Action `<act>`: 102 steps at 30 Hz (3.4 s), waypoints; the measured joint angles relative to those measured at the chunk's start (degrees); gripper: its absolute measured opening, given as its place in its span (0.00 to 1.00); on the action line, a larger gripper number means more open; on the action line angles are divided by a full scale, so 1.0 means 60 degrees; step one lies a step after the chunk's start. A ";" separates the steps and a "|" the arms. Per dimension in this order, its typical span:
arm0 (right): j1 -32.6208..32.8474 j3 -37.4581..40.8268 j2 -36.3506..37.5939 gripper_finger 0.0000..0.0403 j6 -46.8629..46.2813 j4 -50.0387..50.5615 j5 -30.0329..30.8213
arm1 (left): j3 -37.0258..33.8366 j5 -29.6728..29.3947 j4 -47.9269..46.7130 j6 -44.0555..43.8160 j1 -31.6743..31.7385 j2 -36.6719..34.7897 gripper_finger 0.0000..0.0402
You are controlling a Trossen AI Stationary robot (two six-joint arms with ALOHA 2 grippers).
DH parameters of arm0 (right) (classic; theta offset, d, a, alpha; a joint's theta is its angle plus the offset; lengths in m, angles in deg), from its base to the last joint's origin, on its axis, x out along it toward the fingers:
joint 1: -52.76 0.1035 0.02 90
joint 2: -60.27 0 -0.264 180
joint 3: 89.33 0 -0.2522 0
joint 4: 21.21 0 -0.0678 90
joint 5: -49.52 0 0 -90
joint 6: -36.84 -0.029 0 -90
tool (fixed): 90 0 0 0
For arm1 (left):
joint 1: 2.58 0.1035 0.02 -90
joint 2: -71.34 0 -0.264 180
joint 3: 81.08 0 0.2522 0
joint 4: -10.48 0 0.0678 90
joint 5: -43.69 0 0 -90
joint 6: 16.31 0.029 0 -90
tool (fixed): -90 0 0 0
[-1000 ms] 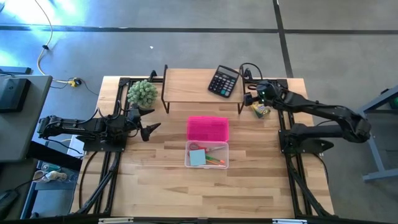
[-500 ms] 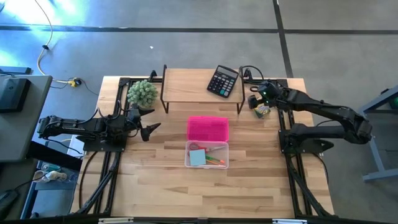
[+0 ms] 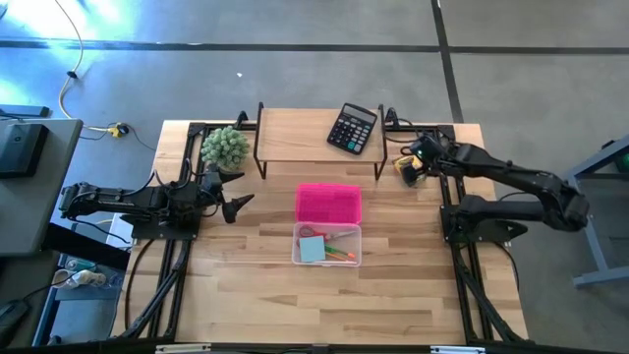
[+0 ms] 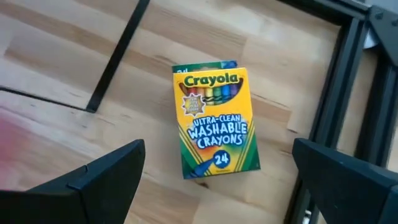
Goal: Pack school essentials
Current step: Put the crayons into the white bin
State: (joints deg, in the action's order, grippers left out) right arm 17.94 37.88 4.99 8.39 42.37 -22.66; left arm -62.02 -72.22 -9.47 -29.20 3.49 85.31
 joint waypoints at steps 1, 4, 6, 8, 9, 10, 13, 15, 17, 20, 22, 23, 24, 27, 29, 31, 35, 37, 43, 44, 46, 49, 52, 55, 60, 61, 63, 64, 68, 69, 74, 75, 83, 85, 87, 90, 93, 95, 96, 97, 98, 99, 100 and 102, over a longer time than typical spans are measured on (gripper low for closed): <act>-0.0013 0.0127 0.0061 0.99 0.0034 -0.0123 -0.0055 | 0.0000 0.0000 0.0000 0.0000 -0.0002 0.0002 0.98; -0.0010 0.0446 0.0246 0.99 0.0013 -0.0233 -0.0072 | 0.0000 0.0000 0.0000 0.0000 0.0001 0.0001 0.98; -0.0013 0.0650 0.0361 0.99 -0.0041 -0.0425 -0.0113 | 0.0000 0.0000 0.0000 0.0000 0.0002 -0.0002 0.98; -0.0013 0.0885 0.0400 0.99 -0.0170 -0.0466 -0.0192 | 0.0000 0.0000 0.0000 0.0000 -0.0001 0.0001 0.98; -0.0021 0.0971 0.0400 0.99 -0.0181 -0.0476 -0.0235 | 0.0000 0.0000 0.0003 0.0000 -0.0001 -0.0002 0.98; -0.0044 0.1037 0.0404 0.99 -0.0181 -0.0522 -0.0268 | 0.0000 0.0000 0.0000 0.0000 0.0002 -0.0002 0.98; -0.0200 0.1294 0.0404 0.99 0.0010 -0.0768 -0.0359 | 0.0000 0.0000 0.0003 0.0000 0.0002 -0.0002 0.98; -0.0347 0.1485 0.0404 0.99 0.0155 -0.1035 -0.0603 | 0.0000 0.0000 0.0000 0.0000 -0.0002 -0.0002 0.98; -0.0509 0.1640 0.0404 0.99 0.0362 -0.1266 -0.0795 | 0.0000 0.0000 0.0001 0.0000 0.0001 -0.0001 0.98; -0.0660 0.1666 0.0397 0.99 0.0687 -0.1516 -0.0827 | 0.0000 0.0000 0.0002 0.0000 0.0000 -0.0002 0.98; -0.0719 0.1666 0.0397 0.99 0.0794 -0.1512 -0.0801 | 0.0000 0.0000 0.0000 0.0000 0.0002 -0.0002 0.98; -0.0750 0.1666 0.0397 0.99 0.0759 -0.1508 -0.0804 | 0.0000 0.0000 0.0000 0.0000 0.0001 0.0000 0.98; -0.0766 0.1666 0.0397 0.99 0.0692 -0.1518 -0.0805 | 0.0000 0.0000 0.0000 0.0000 0.0002 -0.0002 0.98; -0.0767 0.1666 0.0397 0.99 0.0445 -0.1544 -0.0802 | 0.0000 0.0000 0.0001 0.0000 0.0001 0.0001 0.98; -0.0767 0.1665 0.0369 0.99 0.0283 -0.1635 -0.0774 | 0.0000 0.0000 0.0000 0.0000 0.0000 0.0002 0.98; -0.0767 0.1662 0.0241 0.99 0.0288 -0.1732 -0.0765 | 0.0000 0.0000 0.0001 0.0000 -0.0001 0.0002 0.98; -0.0767 0.1662 -0.0222 0.99 0.0296 -0.1902 -0.0761 | 0.0000 0.0000 0.0000 0.0000 0.0000 -0.0002 0.98; -0.0767 0.1662 -0.0456 0.99 0.0291 -0.2037 -0.0757 | 0.0000 0.0000 0.0000 0.0000 -0.0001 -0.0002 0.98; -0.0767 0.1662 -0.0920 0.99 0.0319 -0.2227 -0.0745 | 0.0000 0.0000 0.0003 0.0000 0.0002 -0.0002 0.98; -0.0767 0.1662 -0.0988 0.99 0.0319 -0.2229 -0.0724 | 0.0000 0.0000 0.0000 0.0000 0.0002 -0.0002 0.98; -0.0796 0.1662 -0.1133 0.99 0.0319 -0.2238 -0.0717 | 0.0000 0.0000 0.0004 0.0000 -0.0002 -0.0002 0.98; -0.0899 0.1662 -0.1376 0.99 0.0318 -0.2328 -0.0717 | 0.0000 0.0000 0.0003 0.0000 -0.0002 -0.0002 0.98; -0.0993 0.1662 -0.1619 0.99 0.0404 -0.2442 -0.0724 | 0.0000 0.0000 0.0004 0.0000 0.0001 -0.0001 0.98; -0.1065 0.1662 -0.1861 0.99 0.0494 -0.2617 -0.0735 | 0.0000 0.0000 0.0002 0.0000 0.0000 -0.0002 0.98; -0.1161 0.1658 -0.2270 0.99 0.0572 -0.2758 -0.0814 | 0.0000 0.0000 0.0002 0.0000 0.0002 -0.0002 0.98; -0.1194 0.1658 -0.2344 0.99 0.0573 -0.2778 -0.0857 | 0.0000 0.0000 0.0002 0.0000 0.0002 0.0000 0.98; -0.1257 0.1658 -0.2472 0.99 0.0573 -0.2788 -0.1017 | 0.0000 0.0000 0.0000 0.0000 0.0002 0.0001 0.98; -0.1277 0.1658 -0.2548 0.99 0.0572 -0.2794 -0.1053 | 0.0000 0.0000 0.0004 0.0000 0.0002 0.0002 0.98; -0.1280 0.1658 -0.2868 0.99 0.0496 -0.2794 -0.1099 | 0.0000 0.0000 0.0001 0.0000 0.0000 -0.0001 0.98; -0.1280 0.1658 -0.2969 0.99 0.0461 -0.2797 -0.1157 | 0.0000 0.0000 0.0002 0.0000 0.0000 -0.0002 0.98; -0.1280 0.1615 -0.3144 0.94 0.0463 -0.2846 -0.1219 | -0.0004 0.0000 0.0000 0.0000 0.0002 -0.0002 0.98; -0.1280 0.1615 -0.3140 0.93 0.0460 -0.2856 -0.1231 | 0.0000 0.0000 0.0000 0.0000 0.0002 -0.0002 0.98; -0.1277 0.1633 -0.3071 0.83 0.0460 -0.2794 -0.1245 | 0.0000 0.0000 0.0002 0.0000 0.0001 -0.0001 0.98; -0.1277 0.1636 -0.3071 0.82 0.0463 -0.2765 -0.1249 | 0.0000 0.0000 0.0000 0.0000 0.0002 0.0002 0.98; -0.1277 0.1636 -0.3071 0.82 0.0463 -0.2761 -0.1245 | 0.0000 0.0000 0.0000 0.0000 0.0001 -0.0002 0.98; -0.1277 0.1645 -0.3048 0.82 0.0463 -0.2760 -0.1241 | 0.0000 0.0000 0.0001 0.0000 0.0002 0.0000 0.98; -0.1280 0.1680 -0.2805 0.82 0.0467 -0.2611 -0.1081 | 0.0000 0.0000 0.0000 0.0000 0.0002 0.0002 0.98; -0.1284 0.1695 -0.2510 0.82 0.0453 -0.2583 -0.1036 | 0.0000 0.0000 0.0003 0.0000 0.0002 -0.0001 0.98; -0.1278 0.1685 -0.2334 0.82 0.0391 -0.2560 -0.1008 | 0.0000 0.0000 0.0000 0.0000 -0.0002 -0.0002 0.98; -0.1254 0.1684 -0.2154 0.82 0.0298 -0.2499 -0.1005 | 0.0000 0.0000 0.0000 0.0000 0.0002 0.0000 0.98; -0.1226 0.1684 -0.1963 0.81 0.0242 -0.2402 -0.1011 | 0.0000 0.0000 0.0000 0.0000 0.0002 0.0000 0.98; -0.1174 0.1684 -0.1757 0.81 0.0205 -0.2313 -0.1010 | 0.0000 0.0000 0.0002 0.0000 -0.0002 0.0000 0.98; -0.1106 0.1684 -0.1545 0.81 0.0118 -0.2277 -0.1007 | 0.0000 0.0000 0.0000 0.0000 0.0002 -0.0002 0.98; -0.0946 0.1680 -0.1119 0.81 -0.0033 -0.2110 -0.0958 | 0.0000 0.0000 0.0002 0.0000 -0.0001 -0.0001 0.98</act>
State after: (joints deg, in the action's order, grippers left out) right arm 12.26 47.96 -1.73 8.19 29.71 -28.41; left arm -62.02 -72.22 -9.46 -29.20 3.49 85.30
